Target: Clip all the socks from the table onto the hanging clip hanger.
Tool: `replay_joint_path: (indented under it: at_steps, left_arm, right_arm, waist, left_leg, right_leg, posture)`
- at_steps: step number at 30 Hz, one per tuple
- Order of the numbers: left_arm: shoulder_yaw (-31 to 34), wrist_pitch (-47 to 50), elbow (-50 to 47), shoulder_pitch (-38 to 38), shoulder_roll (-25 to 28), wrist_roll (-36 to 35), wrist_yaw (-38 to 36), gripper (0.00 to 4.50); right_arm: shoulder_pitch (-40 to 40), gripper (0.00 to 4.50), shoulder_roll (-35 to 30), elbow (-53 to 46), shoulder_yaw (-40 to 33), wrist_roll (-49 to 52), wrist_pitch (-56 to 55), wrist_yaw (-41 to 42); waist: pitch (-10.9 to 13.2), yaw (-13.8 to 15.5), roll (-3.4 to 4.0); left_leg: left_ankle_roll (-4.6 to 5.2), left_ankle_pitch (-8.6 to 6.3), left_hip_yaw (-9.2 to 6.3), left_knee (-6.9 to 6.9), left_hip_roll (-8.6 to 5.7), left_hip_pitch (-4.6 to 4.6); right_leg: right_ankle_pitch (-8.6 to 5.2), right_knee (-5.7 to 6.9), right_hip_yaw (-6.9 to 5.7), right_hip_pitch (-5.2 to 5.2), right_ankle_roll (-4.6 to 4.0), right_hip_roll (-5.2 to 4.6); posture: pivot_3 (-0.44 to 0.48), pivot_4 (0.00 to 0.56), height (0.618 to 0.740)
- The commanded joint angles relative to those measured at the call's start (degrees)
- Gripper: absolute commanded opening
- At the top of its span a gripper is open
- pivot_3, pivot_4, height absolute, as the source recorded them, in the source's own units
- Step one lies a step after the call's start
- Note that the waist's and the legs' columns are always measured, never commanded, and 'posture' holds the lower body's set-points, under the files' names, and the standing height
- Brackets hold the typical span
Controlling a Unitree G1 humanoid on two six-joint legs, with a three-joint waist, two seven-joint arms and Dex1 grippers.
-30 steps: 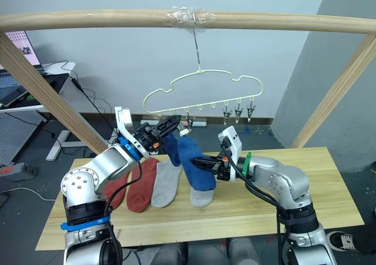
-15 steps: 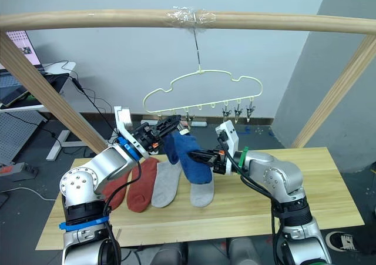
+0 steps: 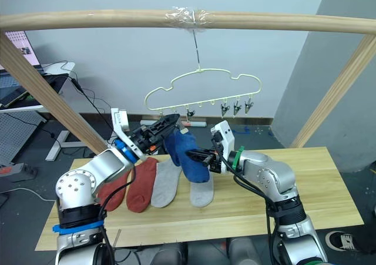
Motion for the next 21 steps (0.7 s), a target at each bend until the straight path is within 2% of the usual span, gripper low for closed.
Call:
replay_joint_path:
  at_steps: [1,3,6,10,16,21]
  left_arm:
    - [0.8,1.0,-6.7,3.2,5.9,1.6,-2.0,4.47]
    - [-0.6,-0.1,-9.3,4.9,9.7,6.3,-3.2,4.47]
    - [-1.1,-2.1,-11.1,6.3,12.6,10.7,-4.8,4.5]
    - [-2.5,-3.5,-13.8,8.4,13.8,14.0,-7.7,4.5]
    - [-4.4,-8.3,-15.2,9.8,11.0,20.5,-7.6,4.5]
    - [-8.5,-11.5,-17.6,11.2,9.3,26.1,-8.9,4.5]
  right_arm:
    - [-0.9,0.0,2.4,0.9,0.2,0.2,-1.0,-0.9]
    - [-1.2,0.0,4.2,2.9,0.3,-0.2,-1.8,-1.6]
    - [-1.9,0.74,6.8,6.7,-0.7,-0.7,-3.0,-2.7]
    - [-1.8,2.19,5.7,10.7,0.7,-4.3,-5.5,-2.0]
    - [0.5,4.35,1.3,10.7,0.4,-7.2,-7.7,-1.4]
    - [3.4,4.43,-2.8,5.7,0.2,-8.6,-8.5,-1.9]
  waist:
    - [0.0,-0.3,0.0]
    - [0.0,-0.2,0.0]
    - [0.0,-0.1,0.02]
    - [0.0,0.7,0.02]
    - [0.0,1.7,0.01]
    - [0.0,1.7,0.01]
  left_leg:
    - [0.0,0.0,-0.01,-0.02,0.01,0.0]
    - [0.0,0.0,-0.01,-0.04,0.02,0.01]
    - [0.0,0.0,-0.01,-0.02,0.01,0.02]
    - [0.0,0.0,0.04,0.0,-0.02,0.0]
    - [0.0,0.0,0.04,-0.05,-0.01,-0.01]
    - [0.0,0.0,0.12,-0.03,-0.01,-0.01]
  right_leg:
    - [0.0,0.01,0.0,-0.01,0.0,0.01]
    - [-0.01,0.04,-0.01,-0.03,-0.02,0.02]
    - [0.0,0.04,-0.01,-0.03,-0.04,0.03]
    - [0.03,-0.02,0.01,-0.01,-0.08,0.0]
    - [0.06,-0.03,-0.01,-0.03,-0.15,-0.01]
    - [0.06,-0.02,0.06,-0.03,-0.13,-0.02]
  posture:
    - [-0.038,0.129,0.74]
    - [-0.029,0.127,0.74]
    - [-0.018,0.123,0.74]
    - [-0.002,0.12,0.74]
    - [-0.003,0.118,0.74]
    - [-0.017,0.118,0.74]
